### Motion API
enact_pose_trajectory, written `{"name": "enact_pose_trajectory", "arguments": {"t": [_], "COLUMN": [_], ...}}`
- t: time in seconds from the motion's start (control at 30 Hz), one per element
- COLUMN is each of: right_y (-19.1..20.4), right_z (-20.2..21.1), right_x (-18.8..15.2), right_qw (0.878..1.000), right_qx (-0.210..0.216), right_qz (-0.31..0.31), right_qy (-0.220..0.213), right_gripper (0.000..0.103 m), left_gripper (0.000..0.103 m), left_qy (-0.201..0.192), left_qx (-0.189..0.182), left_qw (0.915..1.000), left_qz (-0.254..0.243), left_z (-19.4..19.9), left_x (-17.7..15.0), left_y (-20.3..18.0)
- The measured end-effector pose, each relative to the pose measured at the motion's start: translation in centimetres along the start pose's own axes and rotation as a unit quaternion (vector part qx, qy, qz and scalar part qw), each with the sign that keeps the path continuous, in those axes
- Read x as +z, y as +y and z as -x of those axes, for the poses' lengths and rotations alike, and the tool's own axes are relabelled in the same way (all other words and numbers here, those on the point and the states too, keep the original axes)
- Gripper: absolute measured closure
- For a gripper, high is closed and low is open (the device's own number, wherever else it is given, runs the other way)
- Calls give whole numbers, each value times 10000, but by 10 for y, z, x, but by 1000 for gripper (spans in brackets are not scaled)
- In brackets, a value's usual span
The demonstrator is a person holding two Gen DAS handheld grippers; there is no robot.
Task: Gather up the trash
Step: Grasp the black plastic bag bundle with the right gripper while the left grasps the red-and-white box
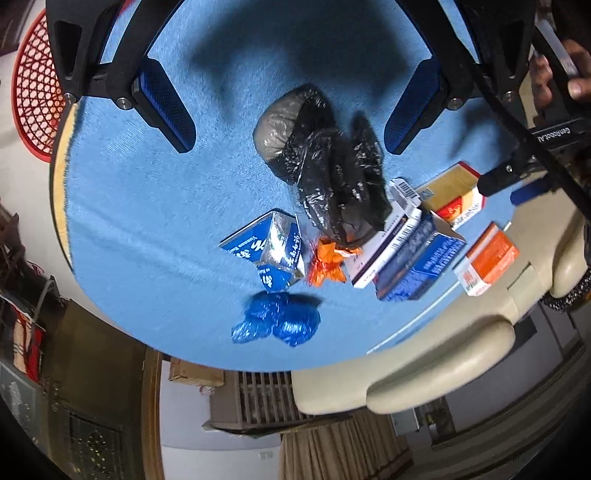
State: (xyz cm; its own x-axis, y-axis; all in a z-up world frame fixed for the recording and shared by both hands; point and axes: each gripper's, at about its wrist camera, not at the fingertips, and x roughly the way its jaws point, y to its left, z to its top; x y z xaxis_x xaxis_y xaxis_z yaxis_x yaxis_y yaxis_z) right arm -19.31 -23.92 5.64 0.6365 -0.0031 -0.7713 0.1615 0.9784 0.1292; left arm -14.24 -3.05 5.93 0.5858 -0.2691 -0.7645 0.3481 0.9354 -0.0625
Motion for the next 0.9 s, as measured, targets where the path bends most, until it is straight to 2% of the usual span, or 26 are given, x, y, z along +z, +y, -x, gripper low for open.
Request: {"name": "enact_pose_trajectory", "arguments": {"t": [0.23, 0.27, 0.3, 0.33, 0.37, 0.4, 0.43, 0.47, 0.57, 0.63, 0.9], "right_y": [11, 12, 13, 15, 15, 15, 15, 14, 11, 9, 4], "right_z": [-41, -46, -48, -51, -54, -54, -53, -52, -45, -38, -9], "right_x": [11, 11, 10, 9, 8, 7, 6, 4, 0, -4, -19], "right_qw": [9987, 9983, 9980, 9976, 9975, 9975, 9976, 9976, 9978, 9980, 9979], "right_qx": [199, 200, 209, 213, 179, 198, 227, 252, 315, 362, 596], "right_qz": [287, 337, 361, 391, 417, 420, 406, 382, 301, 237, -55], "right_qy": [359, 430, 470, 526, 548, 523, 521, 513, 496, 455, 254], "right_gripper": [3, 12, 30, 38, 42, 43, 44, 45, 54, 54, 55], "left_gripper": [0, 0, 0, 0, 0, 7, 28, 39, 41, 42, 44], "left_qy": [262, 323, 362, 388, 417, 439, 486, 590, 594, 575, 288], "left_qx": [-44, -47, -62, -101, -149, -205, -314, -346, -434, -532, -460], "left_qw": [9995, 9993, 9991, 9990, 9988, 9985, 9978, 9969, 9971, 9969, 9982], "left_qz": [-170, -187, -202, -212, -227, -256, -320, -377, -204, -68, 270], "left_z": [-30, -36, -40, -43, -46, -48, -50, -54, -53, -47, 1], "left_x": [7, 7, 8, 7, 6, 7, 6, 5, 3, 0, -20], "left_y": [-3, -4, -5, -6, -7, -9, -11, -13, -9, -6, 1]}}
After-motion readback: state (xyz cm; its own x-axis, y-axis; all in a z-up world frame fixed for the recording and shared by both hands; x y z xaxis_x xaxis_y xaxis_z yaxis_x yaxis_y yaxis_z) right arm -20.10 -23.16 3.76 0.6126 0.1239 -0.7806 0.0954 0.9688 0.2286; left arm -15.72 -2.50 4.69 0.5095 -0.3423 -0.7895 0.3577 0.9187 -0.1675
